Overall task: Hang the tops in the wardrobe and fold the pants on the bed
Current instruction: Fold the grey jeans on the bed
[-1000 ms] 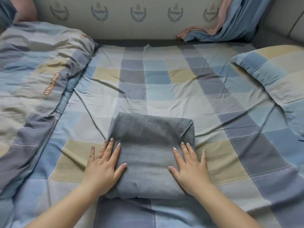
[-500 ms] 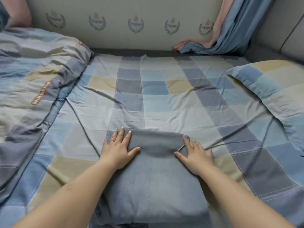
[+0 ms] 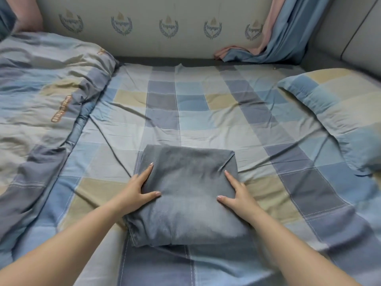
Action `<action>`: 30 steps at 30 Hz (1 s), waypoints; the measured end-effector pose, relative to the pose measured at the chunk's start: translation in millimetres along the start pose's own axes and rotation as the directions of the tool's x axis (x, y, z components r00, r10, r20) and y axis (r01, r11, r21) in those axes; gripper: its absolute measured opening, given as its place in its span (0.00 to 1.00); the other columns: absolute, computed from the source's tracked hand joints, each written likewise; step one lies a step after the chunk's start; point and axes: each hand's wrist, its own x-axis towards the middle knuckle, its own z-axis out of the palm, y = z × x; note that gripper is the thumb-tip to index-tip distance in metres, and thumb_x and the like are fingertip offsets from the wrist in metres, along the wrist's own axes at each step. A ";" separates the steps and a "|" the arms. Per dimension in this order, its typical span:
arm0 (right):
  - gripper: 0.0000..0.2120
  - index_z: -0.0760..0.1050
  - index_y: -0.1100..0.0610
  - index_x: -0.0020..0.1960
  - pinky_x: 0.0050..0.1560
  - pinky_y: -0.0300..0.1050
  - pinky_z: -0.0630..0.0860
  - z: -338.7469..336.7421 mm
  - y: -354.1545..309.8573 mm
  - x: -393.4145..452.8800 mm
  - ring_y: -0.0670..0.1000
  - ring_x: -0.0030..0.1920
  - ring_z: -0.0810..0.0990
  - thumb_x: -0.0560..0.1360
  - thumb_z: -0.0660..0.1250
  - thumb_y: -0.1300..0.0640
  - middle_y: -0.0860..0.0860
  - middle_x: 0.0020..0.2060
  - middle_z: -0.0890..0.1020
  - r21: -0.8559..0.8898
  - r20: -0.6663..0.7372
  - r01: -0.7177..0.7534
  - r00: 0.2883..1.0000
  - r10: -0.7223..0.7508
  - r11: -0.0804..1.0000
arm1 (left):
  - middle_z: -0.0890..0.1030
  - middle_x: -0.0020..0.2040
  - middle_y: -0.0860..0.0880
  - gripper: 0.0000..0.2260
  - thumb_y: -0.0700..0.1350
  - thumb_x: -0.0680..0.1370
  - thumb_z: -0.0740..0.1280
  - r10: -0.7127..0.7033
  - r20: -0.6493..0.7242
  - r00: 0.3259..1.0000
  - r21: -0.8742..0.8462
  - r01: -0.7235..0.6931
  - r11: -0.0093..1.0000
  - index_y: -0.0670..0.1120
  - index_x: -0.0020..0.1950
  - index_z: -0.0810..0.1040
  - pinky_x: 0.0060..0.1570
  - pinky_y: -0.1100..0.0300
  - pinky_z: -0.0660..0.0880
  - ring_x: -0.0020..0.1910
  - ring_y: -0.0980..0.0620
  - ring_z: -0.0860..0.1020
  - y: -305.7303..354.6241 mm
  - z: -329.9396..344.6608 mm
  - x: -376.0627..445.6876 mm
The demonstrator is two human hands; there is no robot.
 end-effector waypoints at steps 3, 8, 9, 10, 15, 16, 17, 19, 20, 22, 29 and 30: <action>0.37 0.58 0.49 0.76 0.69 0.36 0.55 -5.1 -22.7 -17.3 0.51 0.72 0.63 0.72 0.73 0.55 0.55 0.70 0.62 -0.059 -0.102 0.020 0.994 -0.026 0.998 | 0.65 0.69 0.47 0.40 0.49 0.71 0.75 0.021 -0.051 0.998 -0.019 -0.022 1.000 0.57 0.76 0.54 0.71 0.61 0.55 0.71 0.50 0.61 13.7 -2.4 -1.8; 0.36 0.55 0.44 0.76 0.70 0.42 0.59 -50.3 -76.3 -105.7 0.50 0.74 0.58 0.74 0.70 0.51 0.49 0.75 0.54 -0.179 -0.172 -0.051 0.985 0.020 0.983 | 0.62 0.71 0.47 0.39 0.49 0.72 0.74 0.068 0.015 0.998 -0.012 -0.067 0.998 0.65 0.73 0.53 0.68 0.62 0.56 0.71 0.50 0.60 83.4 -24.9 -43.5; 0.36 0.54 0.42 0.76 0.70 0.42 0.59 -60.7 -87.0 -124.5 0.50 0.74 0.58 0.74 0.69 0.51 0.48 0.76 0.52 -0.201 -0.185 -0.057 0.983 0.020 0.978 | 0.62 0.71 0.49 0.39 0.49 0.72 0.74 0.096 0.027 0.995 -0.003 -0.096 0.995 0.67 0.72 0.52 0.68 0.61 0.57 0.70 0.50 0.61 100.2 -31.5 -55.6; 0.36 0.53 0.41 0.76 0.69 0.42 0.60 -75.8 -100.5 -143.9 0.50 0.74 0.57 0.75 0.69 0.50 0.48 0.76 0.51 -0.219 -0.193 -0.079 0.980 0.036 0.973 | 0.62 0.70 0.51 0.39 0.49 0.72 0.74 0.125 0.038 0.991 0.001 -0.125 0.992 0.68 0.71 0.52 0.68 0.60 0.58 0.70 0.52 0.61 120.2 -39.5 -67.1; 0.36 0.50 0.40 0.76 0.67 0.44 0.64 -158.2 -191.1 -266.3 0.52 0.75 0.57 0.76 0.67 0.49 0.51 0.76 0.50 -0.185 -0.308 -0.257 0.932 0.193 0.949 | 0.57 0.65 0.63 0.36 0.49 0.74 0.71 0.318 0.216 0.923 -0.049 -0.315 0.948 0.73 0.68 0.50 0.65 0.68 0.57 0.62 0.66 0.58 256.6 -100.7 -130.9; 0.36 0.51 0.40 0.76 0.67 0.43 0.64 -174.2 -215.1 -298.8 0.52 0.74 0.57 0.76 0.67 0.49 0.50 0.76 0.51 -0.144 -0.351 -0.306 0.905 0.240 0.941 | 0.56 0.65 0.63 0.36 0.50 0.74 0.71 0.347 0.261 0.901 -0.054 -0.346 0.937 0.72 0.69 0.50 0.65 0.69 0.56 0.61 0.67 0.57 286.2 -117.5 -141.7; 0.36 0.52 0.41 0.76 0.68 0.43 0.63 -185.1 -233.2 -320.0 0.51 0.74 0.58 0.75 0.68 0.50 0.50 0.75 0.52 -0.116 -0.385 -0.324 0.886 0.259 0.939 | 0.56 0.65 0.64 0.36 0.50 0.75 0.71 0.372 0.296 0.880 -0.060 -0.371 0.927 0.71 0.70 0.51 0.64 0.70 0.56 0.61 0.68 0.57 308.2 -128.9 -148.2; 0.35 0.56 0.42 0.75 0.66 0.41 0.63 -207.6 -272.6 -377.5 0.50 0.73 0.61 0.74 0.70 0.51 0.49 0.74 0.56 -0.042 -0.495 -0.396 0.805 0.325 0.917 | 0.56 0.64 0.64 0.35 0.51 0.75 0.70 0.439 0.377 0.816 -0.088 -0.440 0.894 0.70 0.71 0.51 0.61 0.73 0.57 0.59 0.69 0.57 358.2 -155.7 -163.7; 0.35 0.58 0.43 0.75 0.65 0.41 0.64 -213.9 -287.3 -399.3 0.50 0.72 0.62 0.73 0.71 0.52 0.49 0.73 0.57 -0.015 -0.540 -0.421 0.766 0.347 0.907 | 0.56 0.63 0.64 0.35 0.52 0.75 0.70 0.467 0.416 0.780 -0.095 -0.473 0.876 0.71 0.71 0.51 0.59 0.75 0.57 0.58 0.69 0.58 376.4 -167.9 -170.0; 0.35 0.60 0.43 0.74 0.67 0.41 0.63 -225.2 -326.4 -457.2 0.51 0.72 0.62 0.73 0.72 0.53 0.50 0.72 0.59 0.054 -0.641 -0.462 0.663 0.386 0.885 | 0.57 0.63 0.63 0.34 0.53 0.75 0.70 0.543 0.485 0.685 -0.150 -0.547 0.824 0.71 0.71 0.52 0.56 0.76 0.59 0.58 0.66 0.60 423.3 -191.7 -187.8; 0.35 0.58 0.41 0.74 0.64 0.32 0.61 -206.2 -442.8 -636.3 0.44 0.71 0.62 0.73 0.71 0.52 0.47 0.70 0.61 0.257 -0.827 -0.541 0.305 0.471 0.801 | 0.61 0.58 0.62 0.35 0.53 0.73 0.71 0.732 0.598 0.326 -0.325 -0.737 0.593 0.78 0.64 0.51 0.45 0.75 0.65 0.52 0.71 0.60 543.6 -234.1 -281.8; 0.35 0.57 0.41 0.74 0.63 0.29 0.60 -200.9 -452.4 -652.9 0.43 0.71 0.62 0.73 0.71 0.52 0.46 0.70 0.61 0.267 -0.842 -0.550 0.266 0.470 0.791 | 0.61 0.57 0.64 0.35 0.53 0.73 0.71 0.738 0.610 0.288 -0.360 -0.729 0.582 0.78 0.64 0.51 0.44 0.75 0.65 0.51 0.74 0.58 551.5 -234.7 -294.5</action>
